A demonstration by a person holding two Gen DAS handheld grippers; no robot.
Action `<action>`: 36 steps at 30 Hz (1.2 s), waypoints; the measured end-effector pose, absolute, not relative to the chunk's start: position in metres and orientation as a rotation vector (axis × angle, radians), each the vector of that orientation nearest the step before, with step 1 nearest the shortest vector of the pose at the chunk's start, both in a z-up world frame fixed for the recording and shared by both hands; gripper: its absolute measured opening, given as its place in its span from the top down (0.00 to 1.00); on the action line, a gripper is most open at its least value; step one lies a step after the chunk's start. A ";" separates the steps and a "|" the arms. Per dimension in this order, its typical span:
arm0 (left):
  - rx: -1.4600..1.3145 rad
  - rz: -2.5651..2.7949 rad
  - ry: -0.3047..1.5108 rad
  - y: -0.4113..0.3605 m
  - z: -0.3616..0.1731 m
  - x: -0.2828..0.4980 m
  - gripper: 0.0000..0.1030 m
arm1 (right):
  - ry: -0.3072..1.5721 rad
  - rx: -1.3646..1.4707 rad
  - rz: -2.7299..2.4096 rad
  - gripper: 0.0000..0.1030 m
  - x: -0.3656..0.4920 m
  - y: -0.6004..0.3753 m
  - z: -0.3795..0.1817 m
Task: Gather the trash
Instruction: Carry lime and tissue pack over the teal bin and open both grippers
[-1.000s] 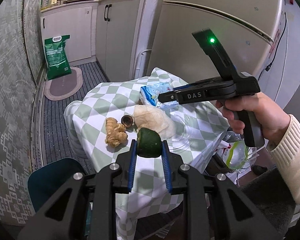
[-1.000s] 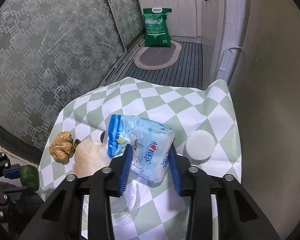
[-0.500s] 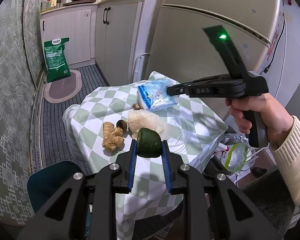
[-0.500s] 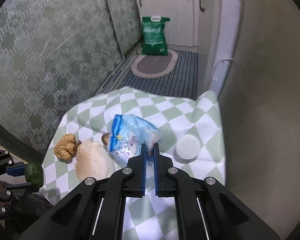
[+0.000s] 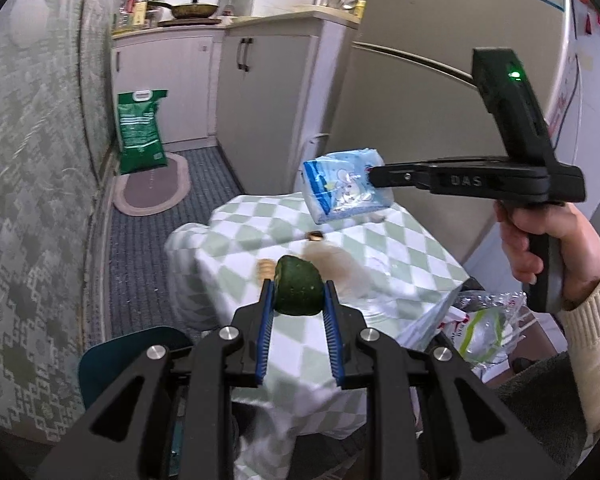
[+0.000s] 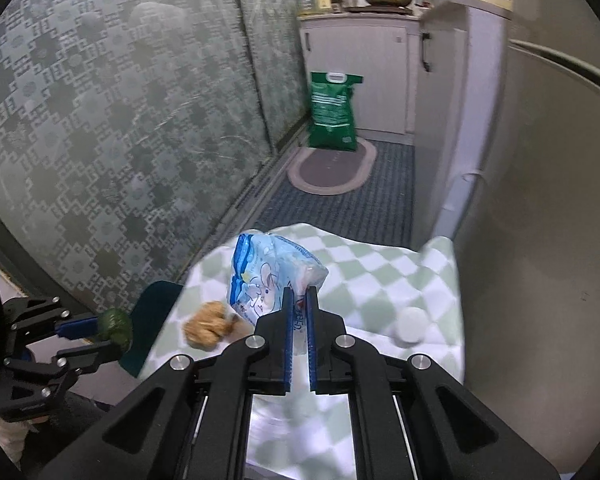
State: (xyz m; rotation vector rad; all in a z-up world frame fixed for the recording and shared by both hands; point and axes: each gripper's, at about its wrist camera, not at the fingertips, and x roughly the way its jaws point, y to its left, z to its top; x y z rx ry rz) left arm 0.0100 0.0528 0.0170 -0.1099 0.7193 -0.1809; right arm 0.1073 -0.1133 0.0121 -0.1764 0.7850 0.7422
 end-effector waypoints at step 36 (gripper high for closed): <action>-0.256 0.131 0.933 0.195 -0.050 -0.023 0.74 | 0.917 -0.424 0.987 0.94 0.034 0.089 -0.027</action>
